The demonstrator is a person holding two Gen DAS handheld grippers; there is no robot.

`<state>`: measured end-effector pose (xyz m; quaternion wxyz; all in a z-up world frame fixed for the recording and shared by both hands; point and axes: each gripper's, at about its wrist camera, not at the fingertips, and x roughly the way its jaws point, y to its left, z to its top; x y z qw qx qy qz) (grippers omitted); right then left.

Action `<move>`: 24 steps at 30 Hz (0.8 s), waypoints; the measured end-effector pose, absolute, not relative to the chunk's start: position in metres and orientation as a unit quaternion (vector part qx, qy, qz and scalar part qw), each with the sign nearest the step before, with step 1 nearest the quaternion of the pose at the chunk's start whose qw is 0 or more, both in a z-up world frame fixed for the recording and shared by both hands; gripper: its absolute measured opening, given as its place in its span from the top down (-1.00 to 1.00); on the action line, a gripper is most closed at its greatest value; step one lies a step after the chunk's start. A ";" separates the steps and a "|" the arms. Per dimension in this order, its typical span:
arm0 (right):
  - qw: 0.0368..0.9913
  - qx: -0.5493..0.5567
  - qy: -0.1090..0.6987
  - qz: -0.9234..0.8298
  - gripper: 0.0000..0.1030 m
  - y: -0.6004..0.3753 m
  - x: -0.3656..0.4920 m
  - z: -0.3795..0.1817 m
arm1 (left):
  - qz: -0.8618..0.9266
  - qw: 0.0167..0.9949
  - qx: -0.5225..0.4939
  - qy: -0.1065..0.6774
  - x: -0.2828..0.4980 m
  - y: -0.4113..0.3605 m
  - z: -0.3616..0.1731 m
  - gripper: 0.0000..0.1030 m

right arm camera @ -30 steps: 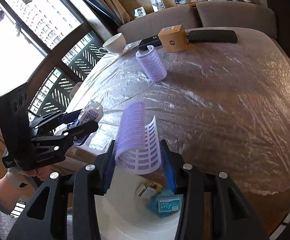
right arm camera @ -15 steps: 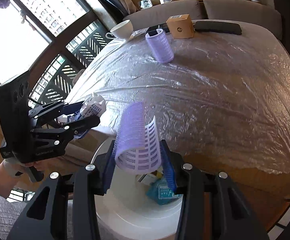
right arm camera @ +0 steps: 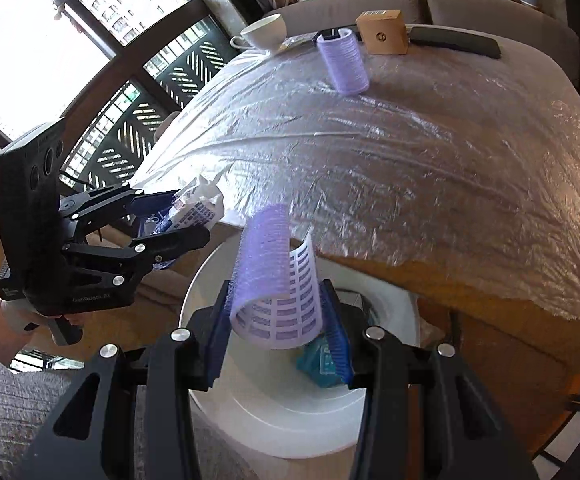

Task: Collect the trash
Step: 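Lower the tissue pack with the left tool while the right tool lowers the purple roller into the bin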

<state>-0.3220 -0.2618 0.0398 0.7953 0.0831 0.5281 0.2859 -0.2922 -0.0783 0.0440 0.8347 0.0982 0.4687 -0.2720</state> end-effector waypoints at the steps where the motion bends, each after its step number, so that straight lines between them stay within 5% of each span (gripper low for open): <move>1: 0.793 0.081 0.531 0.287 0.19 -0.261 -0.324 0.039 | -0.273 0.833 0.100 0.470 -0.294 -0.079 0.043 -0.03; 24: 0.770 0.019 0.569 0.289 0.18 -0.246 -0.331 -0.004 | -0.270 0.808 0.125 0.508 -0.302 -0.084 -0.003 -0.03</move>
